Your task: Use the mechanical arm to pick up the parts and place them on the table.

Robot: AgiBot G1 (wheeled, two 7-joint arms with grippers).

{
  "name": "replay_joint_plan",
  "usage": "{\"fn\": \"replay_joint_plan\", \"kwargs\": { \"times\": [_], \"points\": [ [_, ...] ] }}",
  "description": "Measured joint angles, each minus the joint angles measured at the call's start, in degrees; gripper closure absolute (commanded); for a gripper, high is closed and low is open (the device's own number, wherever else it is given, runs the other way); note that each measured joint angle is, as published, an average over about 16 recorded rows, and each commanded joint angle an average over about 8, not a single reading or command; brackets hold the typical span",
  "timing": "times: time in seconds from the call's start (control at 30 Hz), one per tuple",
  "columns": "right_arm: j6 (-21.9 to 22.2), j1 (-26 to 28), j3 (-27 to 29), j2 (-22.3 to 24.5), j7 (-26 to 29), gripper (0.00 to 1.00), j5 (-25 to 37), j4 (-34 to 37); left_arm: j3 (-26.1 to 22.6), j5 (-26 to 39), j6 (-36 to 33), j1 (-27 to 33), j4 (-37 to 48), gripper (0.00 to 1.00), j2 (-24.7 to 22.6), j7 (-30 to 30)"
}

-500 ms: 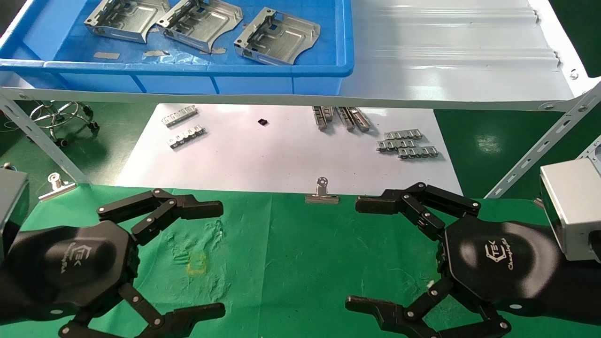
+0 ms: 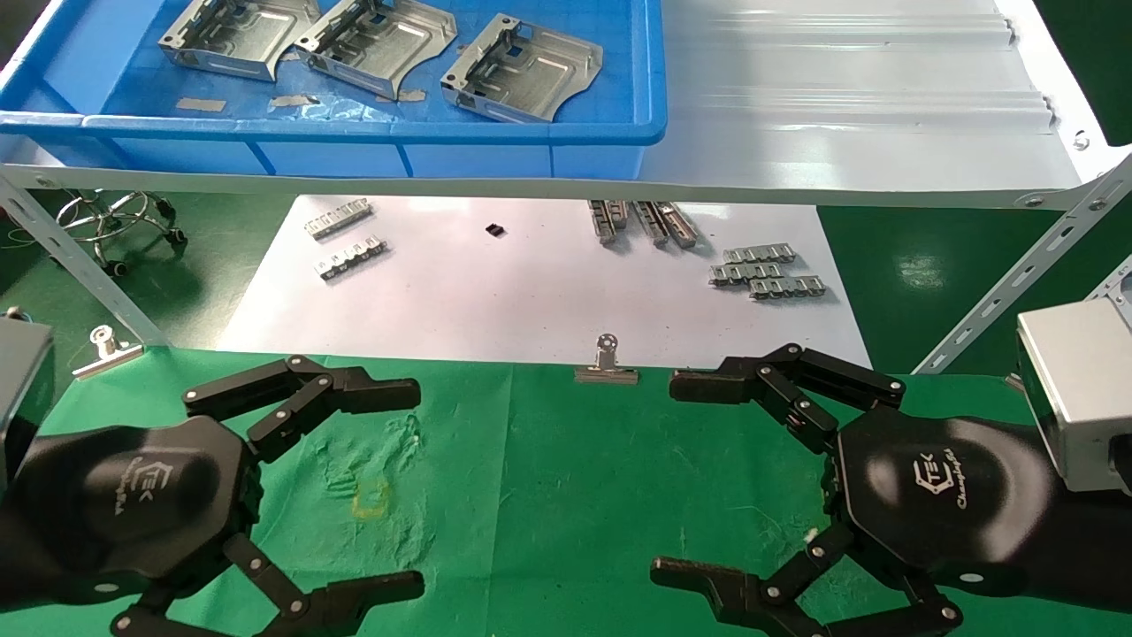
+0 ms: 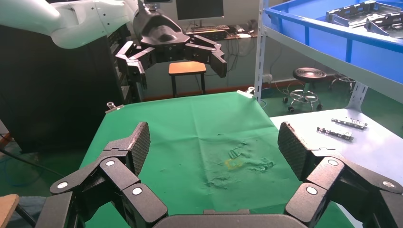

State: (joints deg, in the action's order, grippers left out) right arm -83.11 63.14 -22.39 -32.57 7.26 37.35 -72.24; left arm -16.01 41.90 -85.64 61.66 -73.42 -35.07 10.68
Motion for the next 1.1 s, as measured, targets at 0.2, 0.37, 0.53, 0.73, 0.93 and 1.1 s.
{"fn": "replay_joint_plan", "kwargs": {
  "times": [0.2,0.37,0.53,0.73,0.93,1.1],
  "points": [
    [0.0,0.0,0.0,0.0,0.0,1.0,0.0,0.0,0.0,0.0,0.4,0.2,0.2,0.0,-0.3,0.1],
    [0.0,0.0,0.0,0.0,0.0,1.0,0.0,0.0,-0.3,0.6,1.9,1.6,1.3,0.0,-1.7,0.6],
    [0.0,0.0,0.0,0.0,0.0,1.0,0.0,0.0,-0.9,2.0,4.5,4.8,3.8,0.0,-4.4,1.1],
    [0.0,0.0,0.0,0.0,0.0,1.0,0.0,0.0,-1.4,4.3,8.8,9.2,6.3,0.0,-7.8,1.4],
    [0.0,0.0,0.0,0.0,0.0,1.0,0.0,0.0,-3.1,9.4,15.5,14.4,7.2,0.0,-11.3,3.0],
    [0.0,0.0,0.0,0.0,0.0,1.0,0.0,0.0,-5.6,15.0,21.2,19.5,8.7,0.0,-14.8,5.0]
  ]
}}
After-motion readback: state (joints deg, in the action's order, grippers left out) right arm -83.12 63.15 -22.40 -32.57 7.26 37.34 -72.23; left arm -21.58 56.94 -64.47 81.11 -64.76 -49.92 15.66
